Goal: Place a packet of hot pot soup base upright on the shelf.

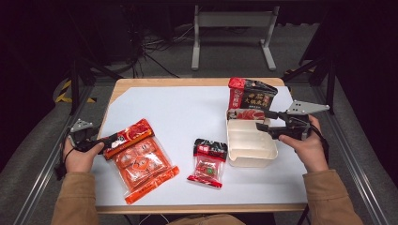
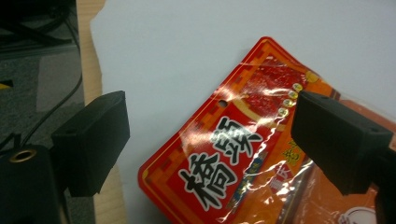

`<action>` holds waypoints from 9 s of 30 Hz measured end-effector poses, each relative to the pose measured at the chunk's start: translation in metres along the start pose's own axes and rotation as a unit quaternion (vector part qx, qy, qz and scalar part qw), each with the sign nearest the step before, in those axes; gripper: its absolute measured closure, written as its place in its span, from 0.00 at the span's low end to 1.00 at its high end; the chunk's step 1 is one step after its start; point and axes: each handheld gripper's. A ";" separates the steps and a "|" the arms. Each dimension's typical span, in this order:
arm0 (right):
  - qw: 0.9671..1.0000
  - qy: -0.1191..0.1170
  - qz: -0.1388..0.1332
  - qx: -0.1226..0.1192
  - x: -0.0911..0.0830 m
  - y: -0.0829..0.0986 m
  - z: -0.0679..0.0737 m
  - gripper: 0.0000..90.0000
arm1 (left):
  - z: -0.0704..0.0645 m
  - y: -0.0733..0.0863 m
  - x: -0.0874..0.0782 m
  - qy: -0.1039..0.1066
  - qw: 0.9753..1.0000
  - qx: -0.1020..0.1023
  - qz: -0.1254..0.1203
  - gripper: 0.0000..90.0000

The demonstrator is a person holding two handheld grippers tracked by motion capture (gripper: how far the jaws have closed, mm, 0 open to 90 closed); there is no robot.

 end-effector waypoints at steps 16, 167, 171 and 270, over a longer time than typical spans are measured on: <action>1.000 -0.002 0.021 -0.015 0.005 0.002 0.000 0.45 | 0.012 0.016 0.016 0.019 0.997 -0.020 0.069 0.26; 0.993 -0.098 -0.026 -0.060 0.049 -0.051 0.042 0.54 | -0.118 -0.083 -0.158 0.224 0.941 0.082 -0.239 1.00; 0.991 -0.108 -0.042 -0.065 0.058 -0.057 0.042 0.51 | -0.121 -0.085 -0.158 0.232 0.938 0.084 -0.243 1.00; 0.953 -0.274 -0.038 -0.123 0.115 -0.067 0.091 0.79 | -0.167 -0.106 -0.141 0.311 0.902 0.095 -0.285 0.98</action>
Point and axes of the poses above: each handheld gripper's, and its own axes: x roughly forward along the jaws, y roughly out of its underside, z roughly to its left, and after that the axes turned 14 degrees about -y, right-handed
